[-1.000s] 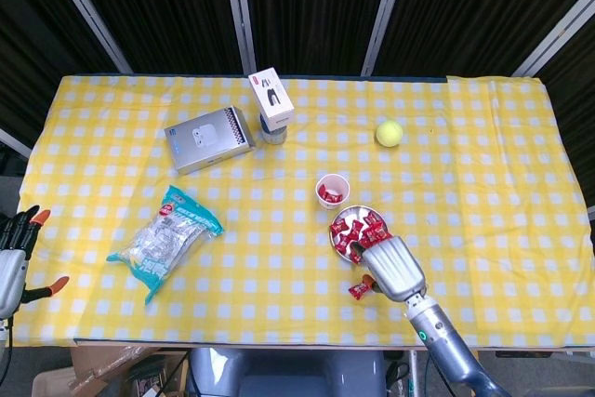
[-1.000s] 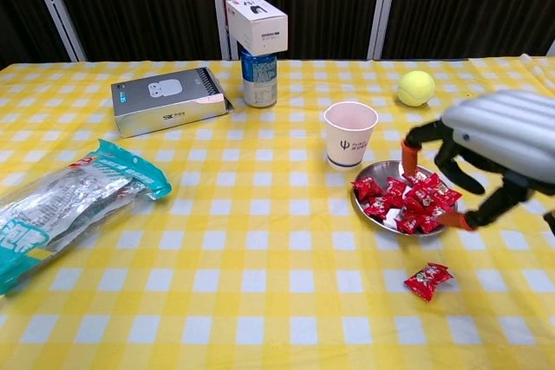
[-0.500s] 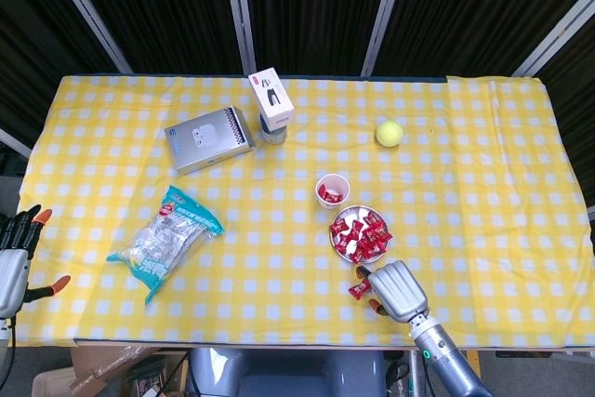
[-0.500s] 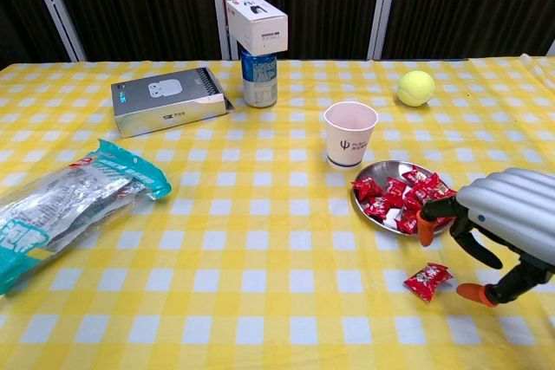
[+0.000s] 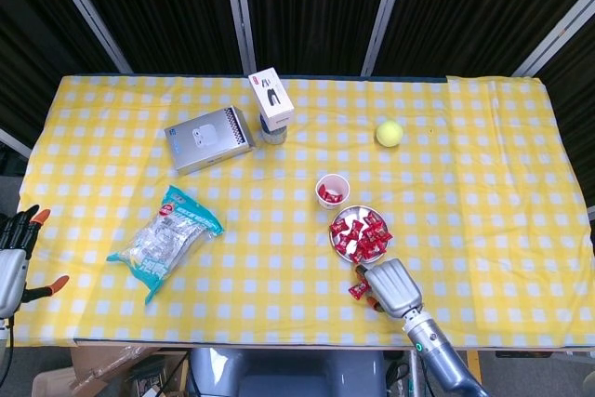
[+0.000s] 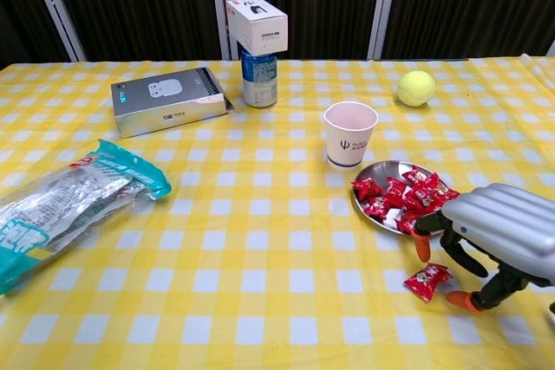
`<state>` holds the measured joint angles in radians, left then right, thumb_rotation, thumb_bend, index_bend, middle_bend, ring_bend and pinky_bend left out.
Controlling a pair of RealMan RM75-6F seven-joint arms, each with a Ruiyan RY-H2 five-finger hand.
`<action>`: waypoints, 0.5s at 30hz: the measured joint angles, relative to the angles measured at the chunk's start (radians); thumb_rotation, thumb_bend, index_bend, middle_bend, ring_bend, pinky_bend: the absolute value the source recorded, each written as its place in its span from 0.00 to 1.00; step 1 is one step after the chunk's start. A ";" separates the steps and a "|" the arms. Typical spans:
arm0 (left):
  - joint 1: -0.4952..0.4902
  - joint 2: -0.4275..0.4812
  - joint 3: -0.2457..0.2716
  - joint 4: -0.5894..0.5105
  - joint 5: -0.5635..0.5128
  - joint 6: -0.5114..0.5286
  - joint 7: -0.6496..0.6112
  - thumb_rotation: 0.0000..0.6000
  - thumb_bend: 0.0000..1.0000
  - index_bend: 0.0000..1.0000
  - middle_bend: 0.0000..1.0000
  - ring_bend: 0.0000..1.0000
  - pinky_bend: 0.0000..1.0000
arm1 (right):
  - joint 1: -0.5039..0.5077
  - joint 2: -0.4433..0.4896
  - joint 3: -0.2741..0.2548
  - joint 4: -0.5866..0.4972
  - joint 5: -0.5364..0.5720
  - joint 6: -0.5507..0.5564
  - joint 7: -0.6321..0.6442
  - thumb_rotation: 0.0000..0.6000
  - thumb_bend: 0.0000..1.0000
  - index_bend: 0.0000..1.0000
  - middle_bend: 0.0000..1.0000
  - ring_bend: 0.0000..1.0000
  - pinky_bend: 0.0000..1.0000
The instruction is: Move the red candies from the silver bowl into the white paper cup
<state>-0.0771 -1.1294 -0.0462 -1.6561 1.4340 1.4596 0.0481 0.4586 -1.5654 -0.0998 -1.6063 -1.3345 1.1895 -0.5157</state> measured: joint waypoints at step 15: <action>0.000 -0.001 -0.002 -0.001 -0.005 -0.002 0.004 1.00 0.04 0.00 0.00 0.00 0.00 | -0.015 0.000 0.022 -0.007 -0.016 -0.019 0.029 1.00 0.56 0.60 0.79 0.89 0.91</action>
<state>-0.0776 -1.1303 -0.0480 -1.6567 1.4287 1.4575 0.0519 0.4435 -1.5658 -0.0774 -1.6130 -1.3504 1.1704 -0.4869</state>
